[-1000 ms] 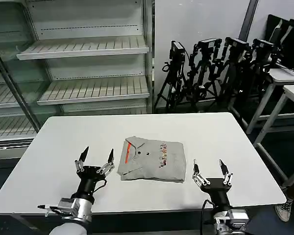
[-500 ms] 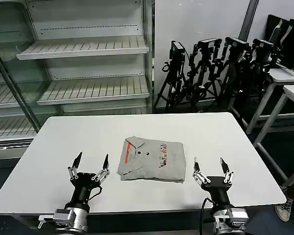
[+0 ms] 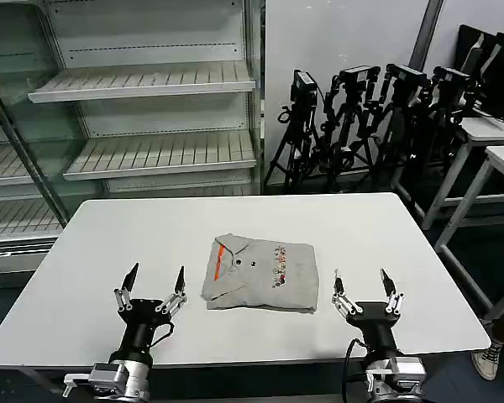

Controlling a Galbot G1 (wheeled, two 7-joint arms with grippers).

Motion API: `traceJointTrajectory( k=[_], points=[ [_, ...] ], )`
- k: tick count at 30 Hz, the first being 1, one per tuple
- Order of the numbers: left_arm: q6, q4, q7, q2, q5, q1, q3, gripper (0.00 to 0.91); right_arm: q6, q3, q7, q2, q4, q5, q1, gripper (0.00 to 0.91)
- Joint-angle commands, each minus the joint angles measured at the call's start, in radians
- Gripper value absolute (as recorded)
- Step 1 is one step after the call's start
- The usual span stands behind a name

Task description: Fold and organize the clothes.

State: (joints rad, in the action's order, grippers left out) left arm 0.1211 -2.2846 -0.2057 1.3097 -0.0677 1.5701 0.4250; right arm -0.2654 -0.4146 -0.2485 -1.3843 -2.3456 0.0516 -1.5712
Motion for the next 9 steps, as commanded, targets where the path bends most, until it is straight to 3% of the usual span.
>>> traceJointTrajectory(
  k=[1, 9],
  points=[
    [-0.001, -0.005, 0.001, 0.004, 0.006, 0.008, 0.002, 0.907, -0.008, -0.004, 0.0, 0.0, -0.007, -0.021, 0.003, 0.907],
    [0.001, -0.007, 0.002, 0.008, 0.005, 0.009, -0.001, 0.907, -0.02, -0.006, -0.002, -0.001, -0.006, -0.012, 0.008, 0.907]
  ],
)
